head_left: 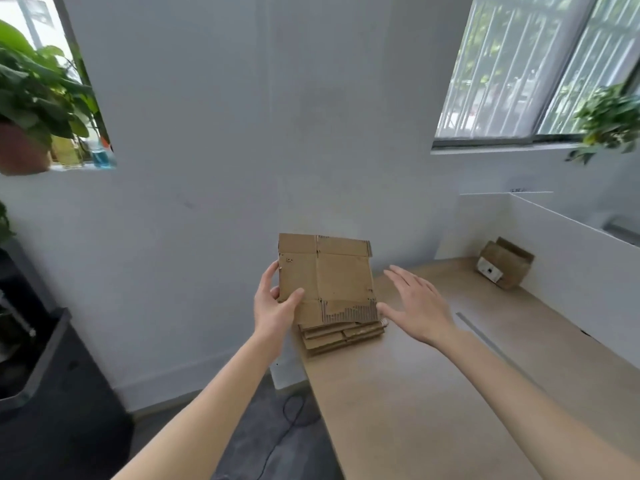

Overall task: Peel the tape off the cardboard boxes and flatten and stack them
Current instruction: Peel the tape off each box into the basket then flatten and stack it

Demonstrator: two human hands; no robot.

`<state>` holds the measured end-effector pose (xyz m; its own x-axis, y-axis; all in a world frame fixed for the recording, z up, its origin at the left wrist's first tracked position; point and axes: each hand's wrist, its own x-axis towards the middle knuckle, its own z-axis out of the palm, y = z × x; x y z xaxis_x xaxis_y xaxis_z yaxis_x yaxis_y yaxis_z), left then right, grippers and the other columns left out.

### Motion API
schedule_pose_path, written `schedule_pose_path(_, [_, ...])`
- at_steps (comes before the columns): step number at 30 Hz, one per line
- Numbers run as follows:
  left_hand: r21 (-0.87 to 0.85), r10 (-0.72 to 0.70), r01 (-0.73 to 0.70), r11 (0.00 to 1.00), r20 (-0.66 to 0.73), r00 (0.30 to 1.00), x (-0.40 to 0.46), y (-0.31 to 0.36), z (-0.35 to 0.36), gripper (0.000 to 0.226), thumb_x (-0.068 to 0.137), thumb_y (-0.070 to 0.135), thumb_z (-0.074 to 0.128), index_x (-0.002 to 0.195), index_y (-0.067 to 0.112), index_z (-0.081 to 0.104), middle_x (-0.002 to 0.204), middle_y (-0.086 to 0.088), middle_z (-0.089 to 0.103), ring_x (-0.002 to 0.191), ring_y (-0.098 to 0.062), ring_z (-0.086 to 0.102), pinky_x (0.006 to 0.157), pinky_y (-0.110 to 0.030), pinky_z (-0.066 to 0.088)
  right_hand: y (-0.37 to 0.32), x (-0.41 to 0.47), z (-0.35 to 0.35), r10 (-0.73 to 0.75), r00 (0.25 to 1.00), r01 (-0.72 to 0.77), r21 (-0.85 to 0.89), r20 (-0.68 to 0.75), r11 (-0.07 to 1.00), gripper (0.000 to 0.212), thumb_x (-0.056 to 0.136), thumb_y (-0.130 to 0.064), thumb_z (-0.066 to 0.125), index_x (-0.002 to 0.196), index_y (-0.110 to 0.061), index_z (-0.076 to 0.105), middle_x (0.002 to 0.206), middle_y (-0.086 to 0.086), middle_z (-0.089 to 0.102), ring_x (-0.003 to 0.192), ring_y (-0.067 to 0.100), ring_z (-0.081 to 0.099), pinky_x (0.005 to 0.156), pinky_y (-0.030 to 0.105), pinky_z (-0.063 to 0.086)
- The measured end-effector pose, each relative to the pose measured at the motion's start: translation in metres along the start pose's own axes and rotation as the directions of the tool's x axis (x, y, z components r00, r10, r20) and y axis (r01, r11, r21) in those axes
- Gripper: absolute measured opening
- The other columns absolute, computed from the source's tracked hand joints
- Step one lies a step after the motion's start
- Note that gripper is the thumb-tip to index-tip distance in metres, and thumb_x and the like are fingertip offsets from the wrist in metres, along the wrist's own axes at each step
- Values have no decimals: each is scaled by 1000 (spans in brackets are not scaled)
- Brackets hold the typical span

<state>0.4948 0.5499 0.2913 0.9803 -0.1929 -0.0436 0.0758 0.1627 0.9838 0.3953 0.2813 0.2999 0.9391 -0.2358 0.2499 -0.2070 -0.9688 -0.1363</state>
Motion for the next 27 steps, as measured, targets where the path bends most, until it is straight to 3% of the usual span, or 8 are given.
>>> schedule_pose_path(12, [26, -74, 73, 997, 15, 997, 138, -54, 46, 70, 94, 11, 72, 143, 50, 42, 117, 1, 72, 88, -10, 76, 63, -25, 60, 57, 95, 81, 79, 995, -82, 53, 62, 995, 75, 97, -62, 48, 160, -27, 25, 167, -10, 22, 153, 10, 20, 125, 33, 15])
schedule_pose_path(15, [91, -93, 93, 992, 2, 996, 189, -82, 66, 71, 94, 12, 72, 147, 46, 39, 128, 0, 68, 103, -16, 72, 77, -34, 63, 82, 129, 119, 110, 988, -118, 66, 113, 991, 75, 98, -62, 48, 160, -29, 23, 167, -12, 20, 153, 9, 19, 124, 32, 14])
schedule_pose_path(20, [163, -149, 153, 975, -37, 988, 268, -157, 97, 75, 93, 8, 72, 152, 38, 37, 143, -3, 58, 126, -22, 60, 100, -50, 55, 114, 188, 192, 126, 971, -145, 80, 204, 986, 74, 97, -56, 52, 160, -27, 25, 167, -11, 21, 152, 10, 23, 123, 32, 16])
schedule_pose_path(24, [189, -219, 234, 954, -99, 971, 314, -228, 112, 77, 92, 7, 73, 153, 36, 37, 145, 1, 55, 129, -14, 53, 102, -39, 53, 129, 229, 261, 94, 956, -133, 126, 277, 983, 69, 98, -53, 53, 158, -30, 29, 165, -11, 27, 150, 11, 28, 122, 33, 19])
schedule_pose_path(27, [193, -307, 340, 920, -180, 934, 334, -278, 115, 80, 92, 9, 75, 155, 37, 34, 149, 0, 52, 139, -17, 45, 111, -44, 46, 137, 245, 314, 73, 938, -129, 145, 339, 981, 65, 97, -54, 53, 156, -32, 33, 164, -10, 29, 148, 14, 32, 120, 34, 22])
